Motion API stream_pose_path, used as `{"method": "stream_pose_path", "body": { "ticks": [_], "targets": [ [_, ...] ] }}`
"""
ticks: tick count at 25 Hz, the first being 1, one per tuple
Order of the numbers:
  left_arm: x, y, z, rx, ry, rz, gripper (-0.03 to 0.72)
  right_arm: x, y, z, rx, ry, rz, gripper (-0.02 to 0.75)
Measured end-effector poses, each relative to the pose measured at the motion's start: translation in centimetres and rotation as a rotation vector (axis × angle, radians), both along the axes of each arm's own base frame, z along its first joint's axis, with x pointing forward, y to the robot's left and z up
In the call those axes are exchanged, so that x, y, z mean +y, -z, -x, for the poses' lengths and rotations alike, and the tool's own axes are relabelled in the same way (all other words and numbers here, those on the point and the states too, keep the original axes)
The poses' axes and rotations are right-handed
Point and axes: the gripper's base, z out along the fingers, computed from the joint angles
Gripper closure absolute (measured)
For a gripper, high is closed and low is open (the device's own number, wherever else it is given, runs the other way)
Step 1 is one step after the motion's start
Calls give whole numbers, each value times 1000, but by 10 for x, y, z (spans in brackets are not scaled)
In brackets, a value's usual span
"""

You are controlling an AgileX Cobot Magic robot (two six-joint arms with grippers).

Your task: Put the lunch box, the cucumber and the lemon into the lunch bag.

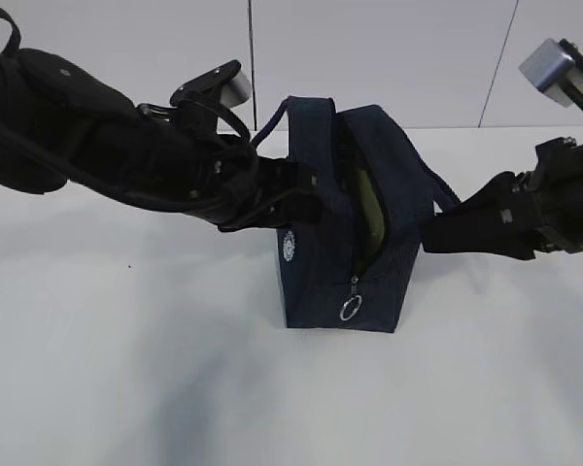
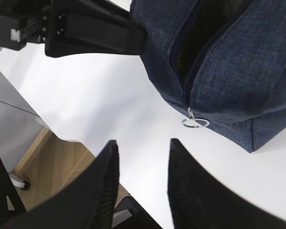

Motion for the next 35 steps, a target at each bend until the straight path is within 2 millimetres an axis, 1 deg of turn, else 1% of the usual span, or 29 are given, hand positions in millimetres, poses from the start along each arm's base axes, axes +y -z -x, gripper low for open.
{"method": "stream_pose_path", "body": {
  "ticks": [3,5,7,10,12,13,20,23,27,31,33,35],
  "targets": [
    [0,0,0,-1,-4,0,417,0,0,0,-2,1,-1,469],
    [0,0,0,-1,-7,1,435,0,0,0,-2,2,-3,469],
    [0,0,0,-1,-7,1,485,0,0,0,-3,1,-2,469],
    [0,0,0,-1,-7,1,600,0,0,0,-3,1,-2,469],
    [0,0,0,-1,-7,1,662,0,0,0,-3,1,-2,469],
    [0,0,0,0,-8,3,680,0,0,0,-3,1,-2,469],
    [-1,0,1,10,6,7,693,0,0,0,-10,-4,1,469],
    [-1,0,2,15,16,8,693,3,3,1,-11,-66,-11,469],
    [-1,0,3,19,27,8,693,6,13,-3,-1,-136,-15,469],
    [-2,0,3,22,35,7,693,5,28,-7,-24,-216,44,469],
    [-2,0,4,23,39,7,693,5,33,-10,-19,-221,45,469],
    [-2,1,4,22,43,3,693,7,35,-14,-11,-187,15,469]
  ]
}}
